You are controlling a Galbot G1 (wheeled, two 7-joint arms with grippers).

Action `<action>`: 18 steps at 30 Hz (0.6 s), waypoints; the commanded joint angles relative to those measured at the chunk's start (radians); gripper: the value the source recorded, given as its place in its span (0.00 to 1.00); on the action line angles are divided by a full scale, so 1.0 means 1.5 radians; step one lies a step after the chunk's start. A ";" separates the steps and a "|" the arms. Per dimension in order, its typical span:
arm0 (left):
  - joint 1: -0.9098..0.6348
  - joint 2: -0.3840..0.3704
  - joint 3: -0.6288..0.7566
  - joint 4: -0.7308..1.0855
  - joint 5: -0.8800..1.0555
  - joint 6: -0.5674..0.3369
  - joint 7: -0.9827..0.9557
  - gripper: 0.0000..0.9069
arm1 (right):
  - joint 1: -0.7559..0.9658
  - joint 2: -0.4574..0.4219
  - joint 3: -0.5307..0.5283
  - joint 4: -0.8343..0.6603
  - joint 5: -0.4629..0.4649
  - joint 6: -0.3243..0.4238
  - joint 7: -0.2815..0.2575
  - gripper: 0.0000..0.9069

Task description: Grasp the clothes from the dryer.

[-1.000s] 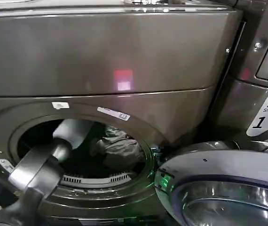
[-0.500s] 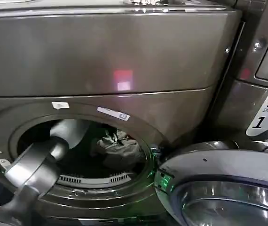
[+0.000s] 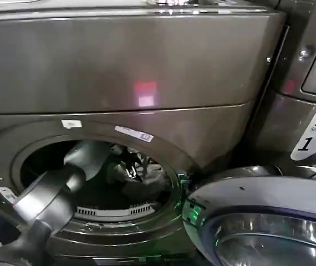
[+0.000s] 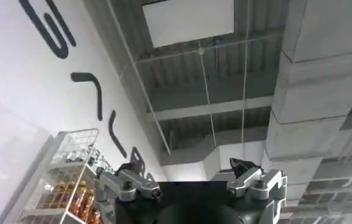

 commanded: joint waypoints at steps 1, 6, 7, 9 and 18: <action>-0.005 -0.003 0.025 0.014 0.037 -0.003 -0.001 1.00 | 0.004 0.002 -0.005 -0.001 -0.003 0.001 -0.001 1.00; 0.000 -0.006 0.036 0.025 0.053 -0.005 0.002 1.00 | 0.009 0.003 -0.011 0.000 -0.006 0.002 -0.002 1.00; 0.001 -0.006 0.037 0.026 0.055 -0.005 0.002 1.00 | 0.010 0.002 -0.011 0.000 -0.006 0.002 -0.002 1.00; 0.001 -0.008 0.043 0.031 0.069 -0.008 0.002 1.00 | 0.011 0.002 -0.012 -0.001 -0.007 0.003 -0.002 1.00; 0.000 -0.018 0.064 0.045 0.096 -0.011 0.000 0.49 | 0.016 0.003 -0.017 -0.005 -0.011 0.004 -0.003 1.00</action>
